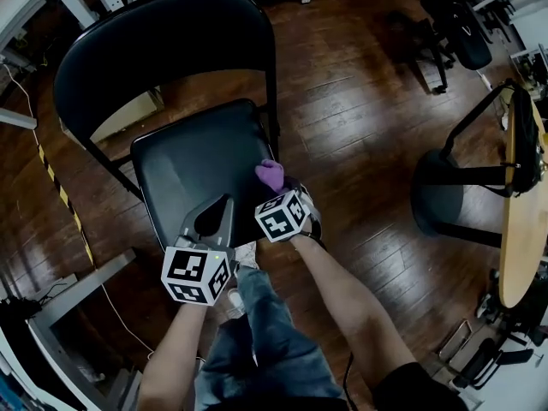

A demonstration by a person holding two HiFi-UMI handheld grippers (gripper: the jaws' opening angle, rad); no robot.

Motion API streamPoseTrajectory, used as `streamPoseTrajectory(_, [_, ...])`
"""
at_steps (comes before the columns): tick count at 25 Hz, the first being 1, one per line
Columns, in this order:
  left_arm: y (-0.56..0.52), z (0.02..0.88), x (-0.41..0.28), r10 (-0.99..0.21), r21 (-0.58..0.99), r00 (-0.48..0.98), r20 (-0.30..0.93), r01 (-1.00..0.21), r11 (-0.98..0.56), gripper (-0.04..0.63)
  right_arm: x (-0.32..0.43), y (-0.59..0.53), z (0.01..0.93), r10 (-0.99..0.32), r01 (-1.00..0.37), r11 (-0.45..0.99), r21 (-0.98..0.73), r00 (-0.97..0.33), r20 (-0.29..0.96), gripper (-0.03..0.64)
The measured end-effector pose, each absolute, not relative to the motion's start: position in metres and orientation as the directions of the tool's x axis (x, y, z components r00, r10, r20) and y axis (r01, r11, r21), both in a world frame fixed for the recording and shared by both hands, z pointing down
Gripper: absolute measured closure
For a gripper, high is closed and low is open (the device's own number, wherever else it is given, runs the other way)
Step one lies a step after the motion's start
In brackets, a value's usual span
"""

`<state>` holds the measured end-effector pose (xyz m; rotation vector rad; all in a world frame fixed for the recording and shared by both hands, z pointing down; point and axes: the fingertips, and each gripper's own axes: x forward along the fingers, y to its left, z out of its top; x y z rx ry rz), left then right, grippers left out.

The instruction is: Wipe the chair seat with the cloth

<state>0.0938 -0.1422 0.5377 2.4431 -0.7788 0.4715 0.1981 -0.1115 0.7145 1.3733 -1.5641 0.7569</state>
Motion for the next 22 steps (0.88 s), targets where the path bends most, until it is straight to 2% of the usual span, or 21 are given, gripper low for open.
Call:
streamPoseTrajectory(7, [-0.102,0.54,0.088,-0.418,0.364,0.779,0.468,-0.601,-0.712,0.592,0.186,-0.06,0.716,-0.442,-0.969,0.213,0.123,0.017,0.897,0.535])
streamPoseTrajectory(16, [-0.054,0.54,0.076,-0.399,0.355,0.785,0.474,-0.585,-0.73,0.592,0.15,-0.001,0.723,-0.445,-0.918,0.352,0.181,0.006,0.896,0.535])
streamPoseTrajectory(22, [-0.039,0.53,0.063,-0.408,0.339,0.784,0.468,-0.585,-0.737,0.592,0.141,0.006,0.712,-0.461,-0.919,0.347,0.189,0.008,0.887,0.535])
